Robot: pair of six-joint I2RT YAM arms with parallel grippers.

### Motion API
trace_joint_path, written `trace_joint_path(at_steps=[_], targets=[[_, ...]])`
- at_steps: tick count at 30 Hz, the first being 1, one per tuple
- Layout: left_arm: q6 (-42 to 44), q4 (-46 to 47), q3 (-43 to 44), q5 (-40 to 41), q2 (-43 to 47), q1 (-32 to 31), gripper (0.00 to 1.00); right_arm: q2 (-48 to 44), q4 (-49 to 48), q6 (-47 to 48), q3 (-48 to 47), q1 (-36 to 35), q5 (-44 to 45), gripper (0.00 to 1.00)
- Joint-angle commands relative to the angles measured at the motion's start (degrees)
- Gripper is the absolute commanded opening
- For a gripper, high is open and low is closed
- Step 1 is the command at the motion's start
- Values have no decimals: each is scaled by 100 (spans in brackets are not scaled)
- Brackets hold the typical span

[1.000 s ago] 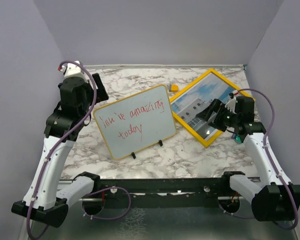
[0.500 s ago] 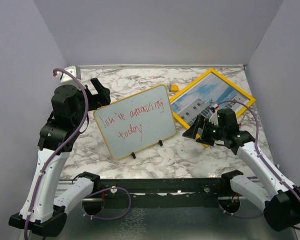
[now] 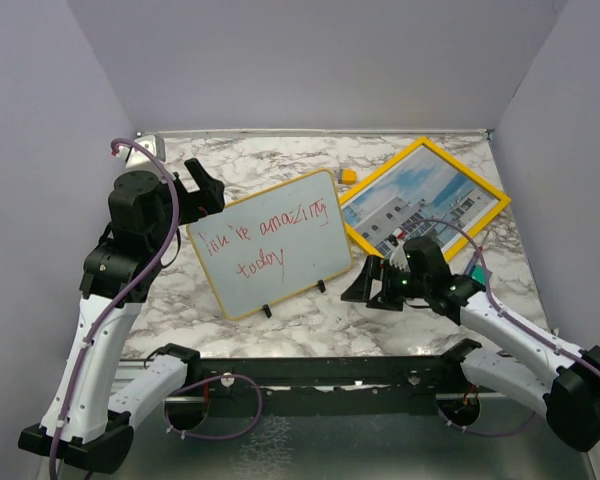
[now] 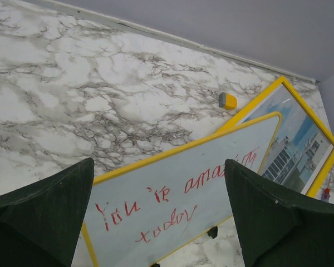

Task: Take the photo out of the frame
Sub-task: Move the distractor to the corner of the board.

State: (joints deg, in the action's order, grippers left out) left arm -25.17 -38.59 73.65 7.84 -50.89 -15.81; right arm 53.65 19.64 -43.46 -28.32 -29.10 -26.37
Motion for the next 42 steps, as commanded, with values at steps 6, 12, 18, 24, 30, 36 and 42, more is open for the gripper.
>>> trace_joint_path(at_steps=[6, 12, 18, 24, 30, 36, 42], targets=[[-254, 124, -108, -486, -74, 34, 99, 1835, -2932, -1262, -101, -1437, 262, 100], [-293, 123, -113, -543, 12, 34, 99, 3251, -3651, -1452, -741, -2196, 735, 100], [-183, 104, -62, -436, 89, 34, 99, 3737, -4040, -1035, -974, -2213, 1161, 100], [-188, 104, -75, -384, 56, 34, 99, 4131, -5627, -522, -555, -2237, 1482, 100], [-199, 97, -114, -346, 52, 34, 99, 4785, -6539, -133, -713, -2248, 1455, 100], [-214, 80, -129, -296, 59, 34, 99, 5204, -6423, 151, -1221, -2253, 1754, 100], [-208, 71, -95, -273, 6, 34, 99, 5805, -6313, -47, -1880, -2253, 1936, 100]])
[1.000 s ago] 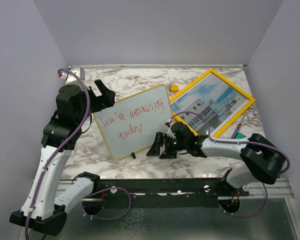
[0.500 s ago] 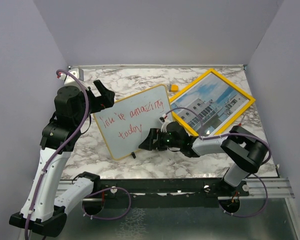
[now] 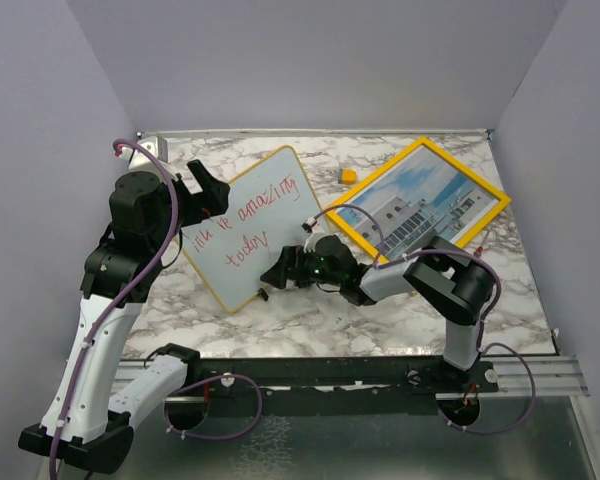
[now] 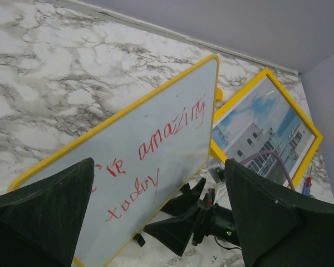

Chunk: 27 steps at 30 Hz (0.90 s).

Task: Take the photo out of the frame
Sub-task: Move the distractor to the corner of the board.

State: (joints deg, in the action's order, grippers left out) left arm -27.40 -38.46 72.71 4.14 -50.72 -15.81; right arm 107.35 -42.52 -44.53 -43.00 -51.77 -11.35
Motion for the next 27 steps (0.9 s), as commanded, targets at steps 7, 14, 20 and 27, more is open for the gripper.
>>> trace_joint_path(at_steps=[7, 14, 20, 27], targets=[[58, 48, 83, 69, -43, 34, 99, 1259, 266, -10, -1670, 13, 315, 100], [71, 9, 128, 49, -46, 34, 99, 2095, 954, -155, -2930, 9, 519, 100], [160, -123, 179, -122, -41, 34, 99, 2045, 893, -206, -2986, 9, 201, 100], [142, -120, 251, -813, -183, 35, 99, 558, 354, 70, -1592, 9, 44, 100]])
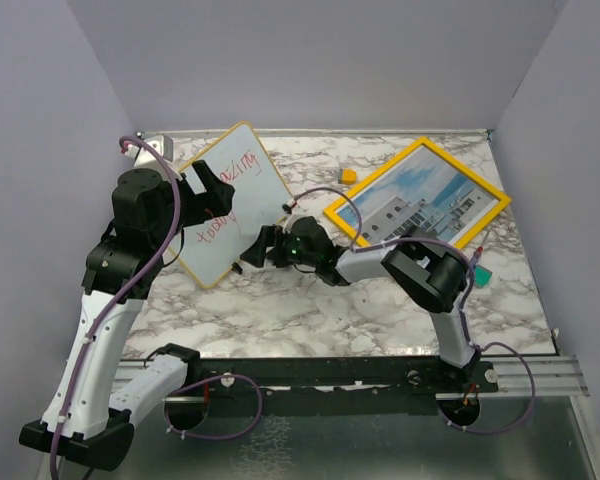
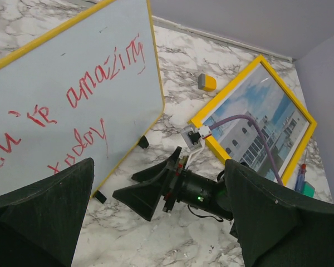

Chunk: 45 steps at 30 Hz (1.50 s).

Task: Take the photo out of the frame
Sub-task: Move the distractor to the corner of the board.

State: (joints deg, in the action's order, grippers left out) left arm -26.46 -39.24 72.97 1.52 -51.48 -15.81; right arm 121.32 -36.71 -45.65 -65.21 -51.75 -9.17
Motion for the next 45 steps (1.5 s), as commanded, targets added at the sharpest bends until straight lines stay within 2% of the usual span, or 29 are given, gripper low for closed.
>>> trace_joint_path(at_steps=[1, 4, 7, 9, 12, 13, 15, 17, 22, 27, 33, 39, 45], targets=[[18, -47, 245, -601, -140, 34, 99, -1049, -310, 122, 876, 9, -146, 100], [-123, -1, 247, -761, -203, 34, 99, -1660, -465, -103, 1708, 7, 236, 100], [-266, 139, 39, -1083, -273, 34, 99, -2459, -138, -315, 2540, 7, 742, 100], [-364, 305, -233, -1536, -366, 27, 99, -3224, 1123, -783, 2824, 7, 1615, 100], [-575, 659, -835, -2025, -505, -6, 99, -4392, 3784, -1302, 2672, 7, 2973, 100], [-624, 750, -1026, -2077, -544, -58, 99, -4805, 4404, -1365, 2650, 7, 3360, 100], [-712, 1034, -1394, -2020, -618, -291, 99, -5742, 5516, -1672, 2633, 7, 4096, 100], [-812, 1339, -1733, -1653, -775, -701, 99, -6455, 6191, -1861, 2654, 7, 4605, 100], [-1096, 2083, -2358, -461, -1612, -1723, 99, -7690, 6632, -1710, 2605, 16, 4820, 100], [-838, 2347, -2405, 363, -2508, -1864, 99, -7891, 7049, -1487, 2207, 20, 4503, 100], [-211, 2673, -2060, 489, -3496, -1864, 99, -7560, 7693, -1489, 1842, 16, 4306, 100], [404, 2718, -1830, 722, -4006, -1800, 99, -7514, 7751, -1596, 1894, 17, 4079, 100], [757, 2263, -1475, 1194, -4504, -1598, 99, -7680, 7772, -1693, 2063, 15, 4126, 100]])
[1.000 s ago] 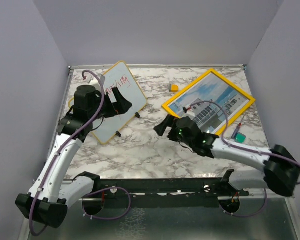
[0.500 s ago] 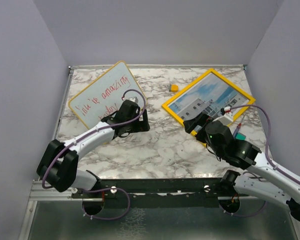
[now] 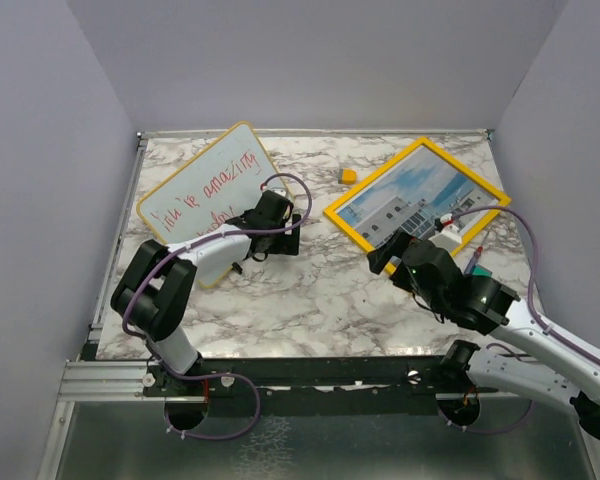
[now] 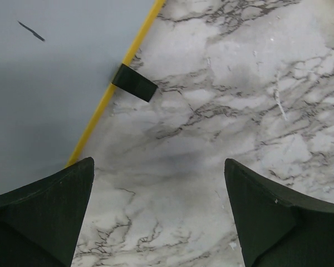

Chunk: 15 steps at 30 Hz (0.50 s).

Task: Take the photo out of the frame
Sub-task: Move the distractor to the corner of the board.

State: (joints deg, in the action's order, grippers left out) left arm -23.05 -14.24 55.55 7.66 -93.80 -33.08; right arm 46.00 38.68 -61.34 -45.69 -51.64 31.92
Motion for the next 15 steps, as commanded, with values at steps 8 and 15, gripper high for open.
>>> trace_joint_path(at_steps=[8, 15], targets=[[969, -309, 209, 599, -290, 197, 99, -193, 148, -131, 198, 5, 129, 100], [962, -539, 126, 363, -248, 197, 99, -3, 89, -97, 152, 5, 7, 100]])
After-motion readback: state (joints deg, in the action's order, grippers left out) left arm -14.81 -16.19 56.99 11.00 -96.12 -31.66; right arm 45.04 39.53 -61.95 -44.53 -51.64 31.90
